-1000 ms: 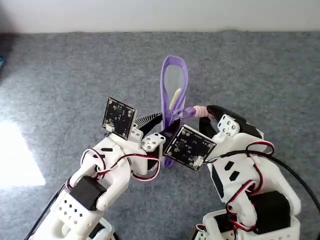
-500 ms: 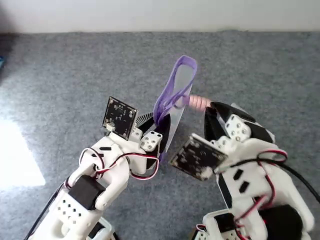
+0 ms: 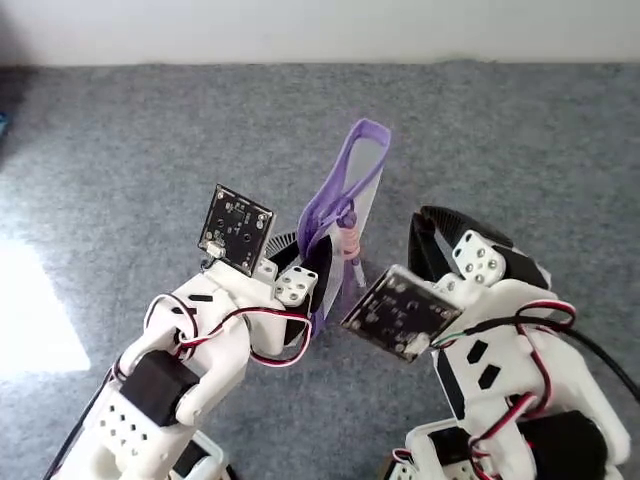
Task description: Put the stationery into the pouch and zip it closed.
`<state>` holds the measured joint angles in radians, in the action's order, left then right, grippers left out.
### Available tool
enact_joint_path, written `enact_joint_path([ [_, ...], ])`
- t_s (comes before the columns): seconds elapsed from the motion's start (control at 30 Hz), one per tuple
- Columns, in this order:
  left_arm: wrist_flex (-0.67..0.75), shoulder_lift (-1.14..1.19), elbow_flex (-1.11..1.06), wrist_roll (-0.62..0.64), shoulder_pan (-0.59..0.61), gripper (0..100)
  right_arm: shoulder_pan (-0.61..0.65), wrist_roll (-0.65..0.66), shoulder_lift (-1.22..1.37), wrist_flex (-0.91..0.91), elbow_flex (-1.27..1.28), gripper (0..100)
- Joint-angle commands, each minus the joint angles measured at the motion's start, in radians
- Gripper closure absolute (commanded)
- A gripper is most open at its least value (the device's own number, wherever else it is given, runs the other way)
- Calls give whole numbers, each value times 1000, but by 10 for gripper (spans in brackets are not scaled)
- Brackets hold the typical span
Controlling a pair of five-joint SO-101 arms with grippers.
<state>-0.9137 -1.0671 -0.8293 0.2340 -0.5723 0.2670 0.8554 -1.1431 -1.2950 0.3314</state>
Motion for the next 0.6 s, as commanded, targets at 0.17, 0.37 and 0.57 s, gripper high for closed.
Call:
enact_joint_path([
  [0.17,-37,-18,76,-12,3,988,73,-568,16,-166,80,802],
  [0.37,-38,-18,76,-14,9,988,242,-838,85,-110,97,794],
  [0.57,-32,-18,77,-17,9,988,306,-819,133,16,95,800],
])
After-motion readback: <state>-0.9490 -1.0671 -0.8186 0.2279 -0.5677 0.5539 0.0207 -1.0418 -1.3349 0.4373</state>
